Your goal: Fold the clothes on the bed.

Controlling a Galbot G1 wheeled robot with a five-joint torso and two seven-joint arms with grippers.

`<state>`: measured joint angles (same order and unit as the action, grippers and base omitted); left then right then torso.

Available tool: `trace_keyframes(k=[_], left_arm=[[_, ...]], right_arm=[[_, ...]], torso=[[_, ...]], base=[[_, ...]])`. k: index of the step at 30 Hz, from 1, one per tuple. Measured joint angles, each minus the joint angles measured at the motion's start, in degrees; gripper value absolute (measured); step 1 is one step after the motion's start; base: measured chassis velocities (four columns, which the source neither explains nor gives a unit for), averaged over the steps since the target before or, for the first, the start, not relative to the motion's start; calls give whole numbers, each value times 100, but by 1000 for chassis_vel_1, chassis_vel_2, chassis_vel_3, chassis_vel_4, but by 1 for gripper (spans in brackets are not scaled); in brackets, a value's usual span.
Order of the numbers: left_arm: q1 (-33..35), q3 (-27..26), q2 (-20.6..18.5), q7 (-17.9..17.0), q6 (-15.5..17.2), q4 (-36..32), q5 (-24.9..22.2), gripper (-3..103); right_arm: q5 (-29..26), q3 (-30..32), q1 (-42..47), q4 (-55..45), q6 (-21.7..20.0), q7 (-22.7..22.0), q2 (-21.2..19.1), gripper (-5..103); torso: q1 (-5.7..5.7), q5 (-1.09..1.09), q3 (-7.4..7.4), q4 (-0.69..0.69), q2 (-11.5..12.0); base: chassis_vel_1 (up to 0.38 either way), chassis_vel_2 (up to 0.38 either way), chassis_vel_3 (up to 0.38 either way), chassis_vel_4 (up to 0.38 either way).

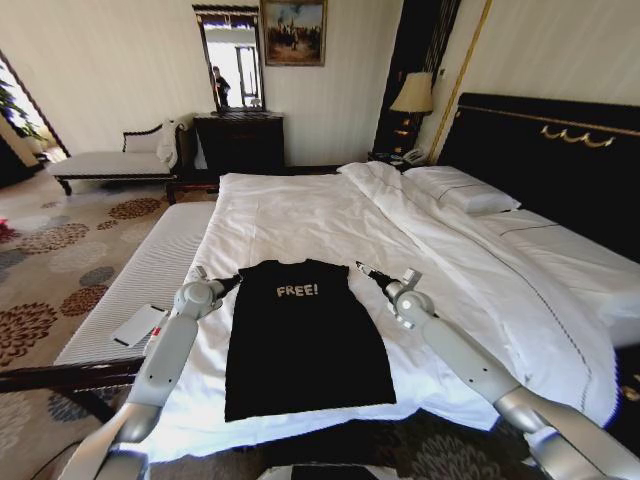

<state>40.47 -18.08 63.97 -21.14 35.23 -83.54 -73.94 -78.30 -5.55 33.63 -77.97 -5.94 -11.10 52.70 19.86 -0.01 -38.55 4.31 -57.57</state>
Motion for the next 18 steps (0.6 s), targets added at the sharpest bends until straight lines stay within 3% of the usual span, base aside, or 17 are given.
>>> trace_keyframes(k=[6,18], left_arm=[[73,198,-153,100,-29,-274,175,0],[69,-6,-91,77,-75,-14,309,0]], right_arm=[[5,17,10,2,0,2,-3,100],[32,52,59,-5,7,13,-28,100]], torso=[[0,1,0,0,0],[1,1,0,0,0]], base=[[0,0,0,0],[0,0,0,0]])
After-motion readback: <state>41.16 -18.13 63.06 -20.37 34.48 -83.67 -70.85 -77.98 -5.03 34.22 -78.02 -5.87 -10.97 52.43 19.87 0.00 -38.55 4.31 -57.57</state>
